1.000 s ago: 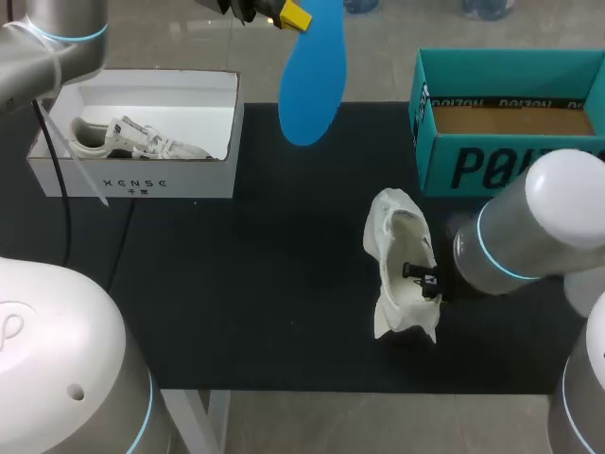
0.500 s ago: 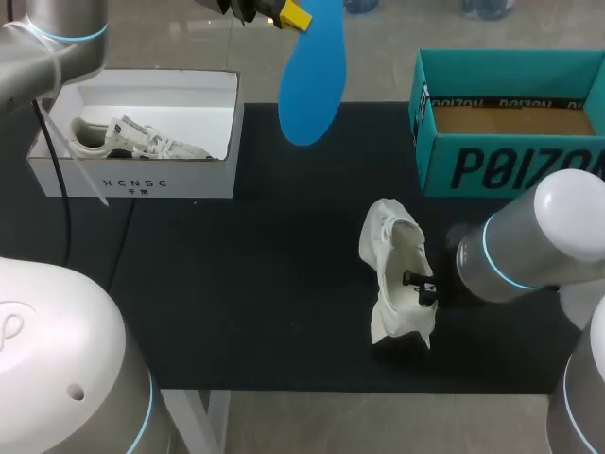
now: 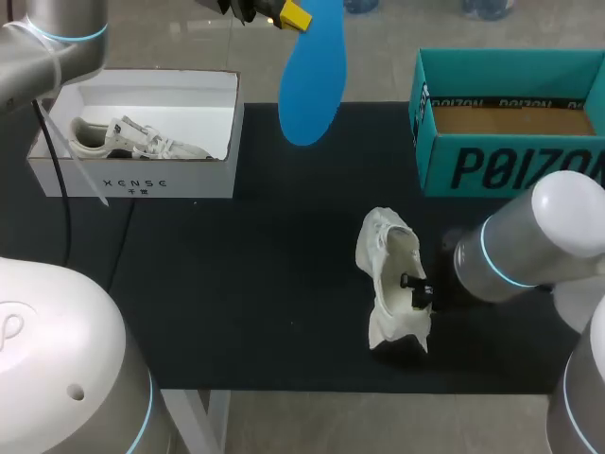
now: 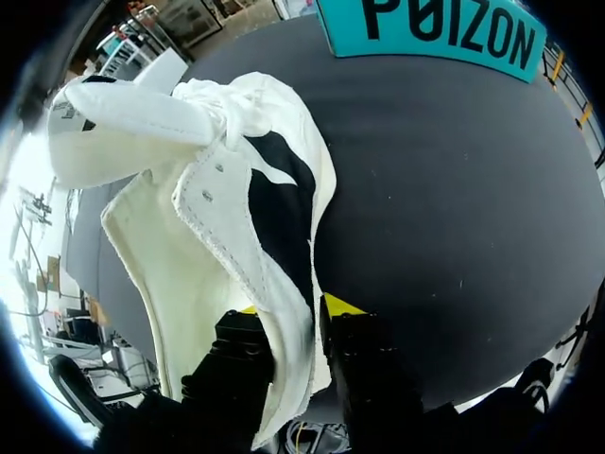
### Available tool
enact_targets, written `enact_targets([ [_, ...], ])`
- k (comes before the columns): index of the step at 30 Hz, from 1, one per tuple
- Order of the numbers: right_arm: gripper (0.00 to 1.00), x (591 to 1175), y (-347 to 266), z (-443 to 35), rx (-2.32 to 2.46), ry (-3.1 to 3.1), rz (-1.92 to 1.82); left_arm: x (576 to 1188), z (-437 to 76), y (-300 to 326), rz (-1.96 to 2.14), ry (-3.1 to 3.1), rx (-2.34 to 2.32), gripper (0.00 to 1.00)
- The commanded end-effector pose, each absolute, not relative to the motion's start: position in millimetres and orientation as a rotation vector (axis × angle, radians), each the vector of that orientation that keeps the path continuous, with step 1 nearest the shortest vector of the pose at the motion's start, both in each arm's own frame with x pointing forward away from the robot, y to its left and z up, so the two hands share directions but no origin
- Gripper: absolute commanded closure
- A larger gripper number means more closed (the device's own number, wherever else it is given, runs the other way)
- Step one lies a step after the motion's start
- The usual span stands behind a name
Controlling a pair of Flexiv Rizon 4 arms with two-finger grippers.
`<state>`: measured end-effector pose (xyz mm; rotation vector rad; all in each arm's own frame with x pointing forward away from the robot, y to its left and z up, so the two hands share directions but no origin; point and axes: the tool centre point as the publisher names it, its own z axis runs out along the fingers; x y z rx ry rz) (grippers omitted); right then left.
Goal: Take the shoe out of the shoebox, open the shoe tongue, remove and reinsert the insole, then place the shoe into the shoebox
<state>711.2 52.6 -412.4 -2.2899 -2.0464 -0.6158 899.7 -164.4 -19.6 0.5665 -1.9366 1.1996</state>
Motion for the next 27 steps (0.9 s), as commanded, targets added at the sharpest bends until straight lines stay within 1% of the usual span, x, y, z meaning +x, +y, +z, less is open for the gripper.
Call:
enact_targets([
  [1,0.0,706,52,-397,-2.306,-2.055,-0.627,900,-20,-165,1.199,-1.937,0.564,1.0],
  [12,0.0,708,43,-328,-2.28,-2.111,-0.672,900,-20,-165,1.199,-1.937,0.564,1.0],
  [13,0.0,711,42,-324,-2.225,-2.119,-0.726,900,-20,-165,1.199,-1.937,0.564,1.0],
  [15,0.0,714,46,-316,-2.127,-2.154,-0.712,900,-20,-165,1.199,-1.937,0.564,1.0],
  [27,0.0,714,46,-316,-2.127,-2.154,-0.712,900,-20,-165,1.199,-1.937,0.564,1.0],
])
